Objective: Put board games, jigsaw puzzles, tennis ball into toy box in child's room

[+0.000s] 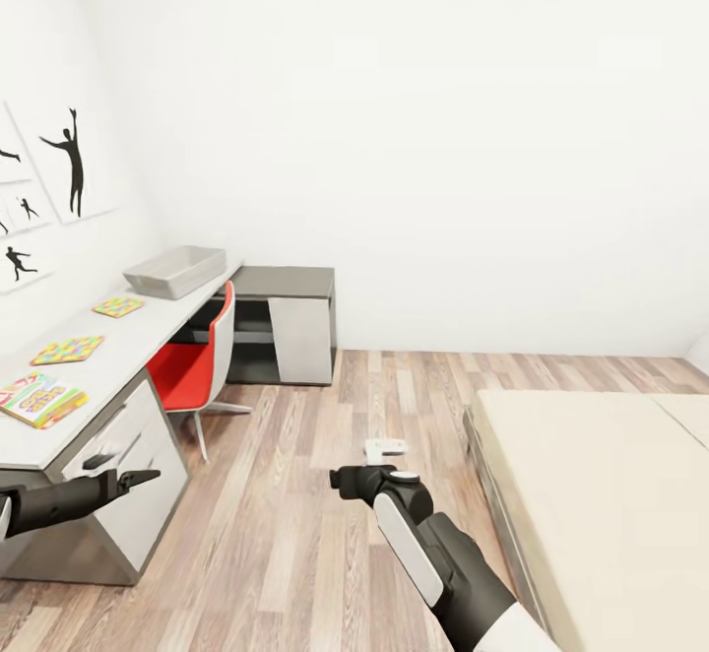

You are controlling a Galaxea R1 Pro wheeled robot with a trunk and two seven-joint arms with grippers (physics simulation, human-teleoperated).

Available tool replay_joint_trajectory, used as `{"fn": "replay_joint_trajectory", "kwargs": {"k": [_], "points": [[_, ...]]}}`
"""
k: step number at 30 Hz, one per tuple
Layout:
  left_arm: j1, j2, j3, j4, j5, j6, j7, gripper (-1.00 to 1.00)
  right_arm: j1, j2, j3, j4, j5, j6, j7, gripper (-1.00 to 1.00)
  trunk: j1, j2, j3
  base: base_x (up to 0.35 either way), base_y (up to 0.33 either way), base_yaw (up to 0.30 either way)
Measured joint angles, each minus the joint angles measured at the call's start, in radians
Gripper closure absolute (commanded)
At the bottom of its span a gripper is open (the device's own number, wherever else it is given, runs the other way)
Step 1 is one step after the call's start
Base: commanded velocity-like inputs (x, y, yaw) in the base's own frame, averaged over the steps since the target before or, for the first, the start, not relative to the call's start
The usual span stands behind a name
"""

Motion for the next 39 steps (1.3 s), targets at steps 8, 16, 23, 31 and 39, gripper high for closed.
{"fn": "replay_joint_trajectory", "kwargs": {"k": [8,16,23,31,39], "points": [[0.000,0.001,-0.001,-0.003,-0.002,-0.002,-0.005,-1.00,0.001,0.000,0.001,0.000,0.000,-0.004,-0.002,-1.00,0.000,0.000,0.000,-0.006,0.000,-0.074],[0.000,0.000,-0.001,-0.003,-0.001,-0.002,-0.006,-1.00,0.001,0.000,0.002,0.000,-0.001,-0.004,-0.003,-1.00,0.000,0.000,0.000,-0.036,0.000,-0.006],[0.000,0.000,0.000,-0.003,0.000,-0.002,-0.007,-1.00,0.001,0.000,0.004,0.000,-0.001,-0.005,-0.003,-1.00,0.000,0.000,0.000,-0.094,-0.042,-0.001],[0.000,0.000,-0.002,-0.003,0.000,-0.002,-0.007,-1.00,0.001,0.000,0.005,0.000,-0.001,-0.007,-0.003,-1.00,0.000,0.000,0.000,-0.047,-0.013,-0.006],[0.000,0.000,-0.002,-0.003,0.000,-0.002,-0.007,-1.00,0.001,0.000,0.005,0.000,-0.001,-0.007,-0.003,-1.00,0.000,0.000,0.004,-0.048,-0.001,-0.133]]}}
